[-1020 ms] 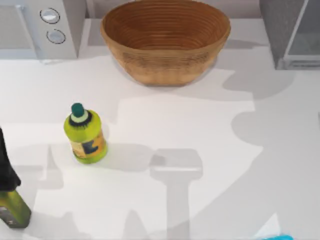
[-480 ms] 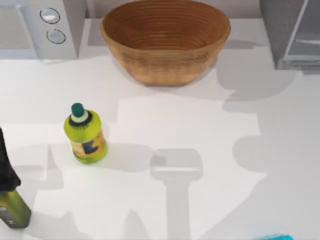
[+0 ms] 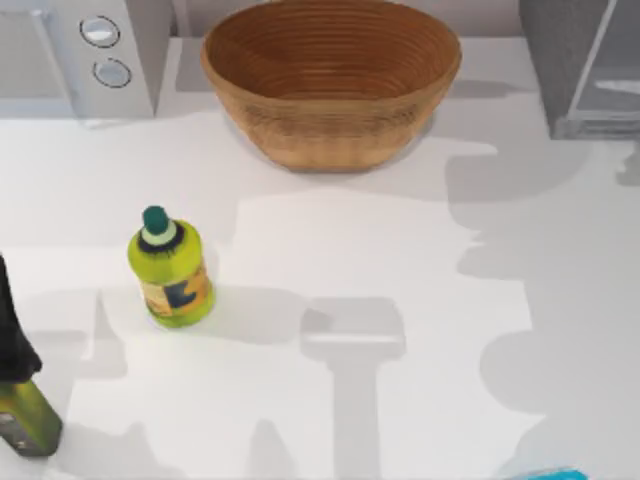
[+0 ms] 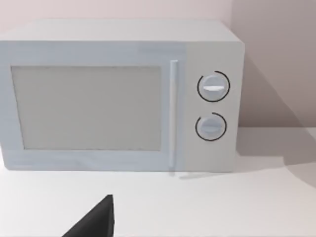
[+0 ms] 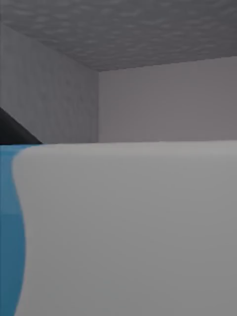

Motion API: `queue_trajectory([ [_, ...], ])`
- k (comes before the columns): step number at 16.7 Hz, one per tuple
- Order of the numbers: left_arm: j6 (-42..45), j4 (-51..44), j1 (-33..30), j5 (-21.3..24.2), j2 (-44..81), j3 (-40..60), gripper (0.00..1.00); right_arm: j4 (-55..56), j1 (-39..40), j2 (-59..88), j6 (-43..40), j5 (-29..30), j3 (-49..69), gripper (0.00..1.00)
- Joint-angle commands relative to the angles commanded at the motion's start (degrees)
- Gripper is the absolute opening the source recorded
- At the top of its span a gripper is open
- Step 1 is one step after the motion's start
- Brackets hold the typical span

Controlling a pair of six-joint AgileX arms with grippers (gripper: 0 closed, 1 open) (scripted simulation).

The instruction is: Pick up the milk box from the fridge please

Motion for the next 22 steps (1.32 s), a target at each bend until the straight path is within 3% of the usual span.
queue_trajectory([
  [5,0.0,0.0,0.0,0.0,0.0,0.0,1.00,-1.2,0.6,-1.2,0.0,0.3,-0.5,0.00],
  [9,0.0,0.0,0.0,0.0,0.0,0.0,1.00,-7.2,2.2,-10.8,-0.4,1.9,-4.4,0.00],
  [22,0.0,0.0,0.0,0.0,0.0,0.0,1.00,-49.2,12.5,-84.1,-0.7,11.2,-32.7,0.00],
])
